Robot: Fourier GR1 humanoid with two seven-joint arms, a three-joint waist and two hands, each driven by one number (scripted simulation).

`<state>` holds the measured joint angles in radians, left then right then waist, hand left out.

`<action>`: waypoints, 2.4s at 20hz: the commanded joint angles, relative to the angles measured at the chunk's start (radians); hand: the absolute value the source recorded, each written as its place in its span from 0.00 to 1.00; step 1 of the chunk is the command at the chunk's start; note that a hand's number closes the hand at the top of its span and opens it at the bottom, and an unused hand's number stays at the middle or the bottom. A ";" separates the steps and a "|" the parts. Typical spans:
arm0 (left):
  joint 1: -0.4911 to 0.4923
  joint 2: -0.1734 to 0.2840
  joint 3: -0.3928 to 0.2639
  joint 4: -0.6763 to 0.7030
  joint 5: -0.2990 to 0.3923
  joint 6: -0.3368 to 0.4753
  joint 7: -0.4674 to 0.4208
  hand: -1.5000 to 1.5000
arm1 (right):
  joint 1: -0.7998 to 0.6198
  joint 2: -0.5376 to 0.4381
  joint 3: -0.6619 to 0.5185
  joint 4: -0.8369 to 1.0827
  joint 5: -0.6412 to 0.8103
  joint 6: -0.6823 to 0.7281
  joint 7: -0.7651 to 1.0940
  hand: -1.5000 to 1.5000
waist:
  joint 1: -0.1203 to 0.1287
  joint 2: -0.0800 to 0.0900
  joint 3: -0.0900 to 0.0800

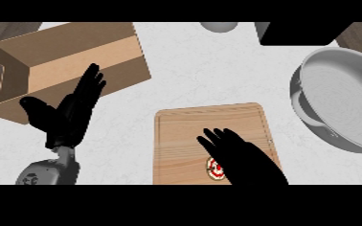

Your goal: Pick the cupcake from the cutting board and place it in the pot

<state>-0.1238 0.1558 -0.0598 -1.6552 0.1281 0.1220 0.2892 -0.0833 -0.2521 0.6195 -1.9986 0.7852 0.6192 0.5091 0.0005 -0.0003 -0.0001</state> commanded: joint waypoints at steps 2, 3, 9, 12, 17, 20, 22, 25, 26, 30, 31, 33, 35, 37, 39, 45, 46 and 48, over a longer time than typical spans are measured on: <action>0.043 -0.016 0.007 -0.067 0.004 -0.011 0.026 0.50 | -0.003 0.078 0.059 0.074 0.093 -0.017 0.031 0.00 | 0.002 -0.001 0.000; -0.065 -0.029 -0.011 -0.036 -0.036 0.035 0.093 0.50 | -0.025 0.086 0.064 0.134 0.099 -0.030 0.010 0.00 | 0.000 0.000 0.000; 0.002 -0.043 -0.002 -0.009 -0.050 -0.002 0.007 0.50 | -0.054 0.054 -0.001 0.147 0.119 0.070 -0.019 0.00 | 0.000 0.000 0.000; -0.017 -0.060 -0.007 -0.046 -0.058 0.026 0.067 0.50 | -0.005 0.106 0.108 0.238 0.225 -0.040 -0.001 0.00 | -0.001 0.000 0.000; 0.038 -0.024 0.038 -0.085 -0.014 -0.055 0.048 0.50 | -0.063 0.130 0.039 0.275 0.232 0.021 -0.038 0.00 | 0.002 0.000 0.000; -0.004 -0.036 0.040 -0.012 -0.033 -0.054 0.037 0.50 | -0.045 0.128 0.055 0.404 0.280 -0.096 -0.114 0.00 | 0.001 0.000 0.000; -0.013 -0.035 0.047 -0.056 -0.044 -0.040 0.065 0.50 | -0.039 0.103 0.024 0.358 0.264 -0.033 -0.130 0.00 | 0.001 0.000 0.000; -0.029 -0.059 0.024 -0.017 -0.070 -0.016 0.045 0.50 | -0.045 0.072 0.004 0.331 0.185 -0.064 -0.264 1.00 | 0.000 0.001 0.000; -0.021 -0.067 0.002 -0.083 -0.082 0.002 0.100 0.50 | -0.050 0.125 0.031 0.319 0.204 -0.073 -0.228 1.00 | 0.002 0.000 0.000; 0.000 -0.052 0.059 0.039 -0.061 -0.051 -0.032 0.50 | -0.045 0.135 0.056 0.432 0.280 -0.199 -0.299 1.00 | 0.000 0.001 0.000; -0.006 -0.046 0.059 -0.077 -0.034 -0.051 0.089 0.50 | -0.010 0.102 0.039 0.333 0.272 -0.134 -0.290 1.00 | 0.000 -0.001 0.000; -0.029 -0.039 0.071 -0.039 -0.041 -0.064 0.074 0.50 | -0.038 0.106 0.003 0.347 0.271 -0.128 -0.320 1.00 | -0.001 0.000 0.000; -0.029 -0.090 0.013 -0.036 -0.104 -0.005 0.074 0.50 | -0.034 0.157 0.032 0.386 0.291 -0.169 -0.311 1.00 | -0.001 0.000 0.000; -0.027 -0.055 0.066 -0.068 -0.057 -0.024 0.096 0.50 | 0.091 -0.022 -0.067 0.215 0.244 -0.185 -0.336 1.00 | -0.019 -0.004 0.001; 0.018 -0.050 0.079 -0.050 -0.075 -0.015 0.041 0.50 | 0.093 -0.135 -0.306 0.269 0.177 -0.229 -0.364 1.00 | -0.059 -0.004 0.002; 0.028 -0.051 0.084 -0.058 -0.073 -0.009 0.047 0.50 | 0.130 -0.349 -0.762 0.447 -0.007 -0.305 -0.487 1.00 | -0.094 0.001 0.006; 0.043 -0.045 0.095 -0.076 -0.064 -0.010 0.054 0.50 | 0.154 -0.388 -0.820 0.481 -0.014 -0.348 -0.525 1.00 | -0.084 -0.004 0.007; 0.054 -0.059 0.067 -0.051 -0.076 -0.021 0.028 0.50 | 0.148 -0.471 -0.951 0.501 -0.072 -0.358 -0.583 1.00 | -0.088 -0.005 0.003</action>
<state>-0.0816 0.1034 0.0227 -1.7173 0.0615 0.1067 0.3339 0.0492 -0.5845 -0.0978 -1.5590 0.8074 0.3057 0.0245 -0.0844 -0.0037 0.0046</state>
